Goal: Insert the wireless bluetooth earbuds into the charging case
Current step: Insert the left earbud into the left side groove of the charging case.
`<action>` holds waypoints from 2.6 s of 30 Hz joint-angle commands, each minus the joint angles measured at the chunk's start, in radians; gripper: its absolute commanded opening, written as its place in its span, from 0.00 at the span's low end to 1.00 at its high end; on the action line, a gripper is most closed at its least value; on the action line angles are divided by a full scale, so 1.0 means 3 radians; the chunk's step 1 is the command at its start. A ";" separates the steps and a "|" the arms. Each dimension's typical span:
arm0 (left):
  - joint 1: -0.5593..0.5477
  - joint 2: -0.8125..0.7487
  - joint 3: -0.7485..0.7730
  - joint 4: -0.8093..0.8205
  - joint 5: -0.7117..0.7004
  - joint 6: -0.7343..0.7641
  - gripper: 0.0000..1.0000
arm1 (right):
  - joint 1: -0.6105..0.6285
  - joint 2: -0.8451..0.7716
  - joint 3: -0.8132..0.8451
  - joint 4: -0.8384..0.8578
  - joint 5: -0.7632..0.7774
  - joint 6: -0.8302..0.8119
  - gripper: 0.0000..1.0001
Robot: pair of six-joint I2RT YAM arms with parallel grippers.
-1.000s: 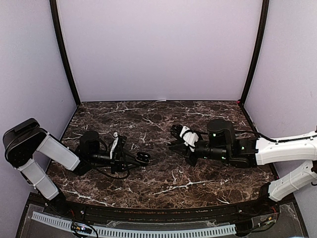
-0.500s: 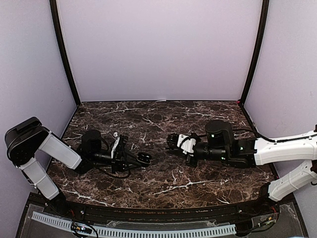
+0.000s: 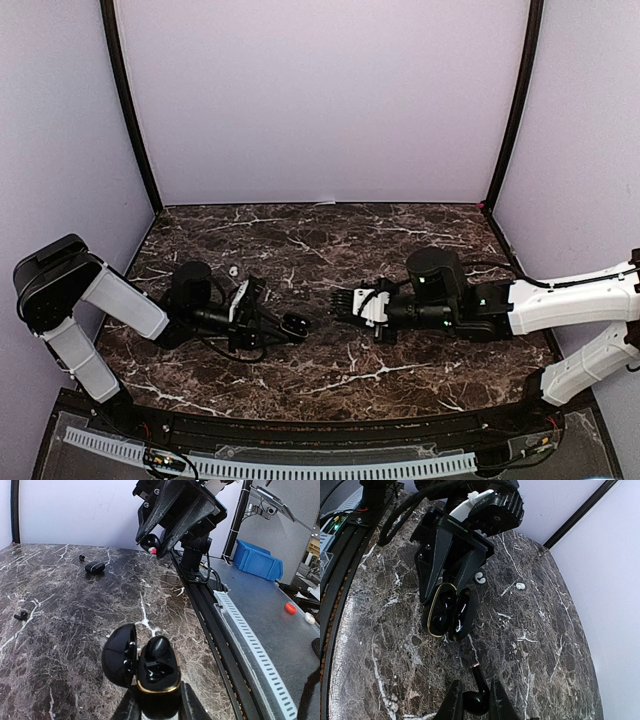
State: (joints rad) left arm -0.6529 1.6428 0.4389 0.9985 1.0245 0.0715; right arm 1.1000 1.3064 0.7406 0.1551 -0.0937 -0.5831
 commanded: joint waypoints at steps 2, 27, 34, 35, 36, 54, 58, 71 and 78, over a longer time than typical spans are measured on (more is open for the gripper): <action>-0.0047 0.0000 0.0078 -0.0114 0.0106 0.0112 0.00 | 0.0080 0.0003 0.0083 -0.0038 -0.0023 -0.0134 0.03; -0.0181 0.0015 0.0177 -0.0414 0.0129 0.0393 0.00 | 0.0173 0.0038 0.0231 -0.0302 -0.0240 -0.0501 0.03; -0.0181 0.0003 0.0175 -0.0419 0.0158 0.0394 0.00 | 0.0203 0.0040 0.0256 -0.0325 -0.0219 -0.0526 0.02; -0.0184 0.0000 0.0172 -0.0415 0.0159 0.0397 0.00 | 0.0208 0.0035 0.0255 -0.0325 -0.0209 -0.0522 0.01; -0.0185 -0.0004 0.0173 -0.0414 0.0161 0.0399 0.00 | 0.0214 0.0029 0.0249 -0.0334 -0.0201 -0.0522 0.01; -0.0201 0.0006 0.0194 -0.0439 0.0195 0.0401 0.00 | 0.0250 0.0009 0.0333 -0.0515 -0.0105 -0.0627 0.01; -0.0201 0.0001 0.0193 -0.0446 0.0198 0.0407 0.00 | 0.0255 0.0033 0.0360 -0.0553 -0.0102 -0.0639 0.00; -0.0234 0.0013 0.0205 -0.0513 0.0221 0.0509 0.00 | 0.0383 0.0133 0.0422 -0.0659 0.0026 -0.0811 0.00; -0.0275 0.0023 0.0238 -0.0641 0.0203 0.0620 0.00 | 0.0487 0.0290 0.0521 -0.0691 0.0079 -0.0949 0.00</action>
State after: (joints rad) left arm -0.7280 1.6497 0.4896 0.8349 1.0626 0.2253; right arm 1.2240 1.3682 0.8551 -0.0624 -0.0875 -0.8356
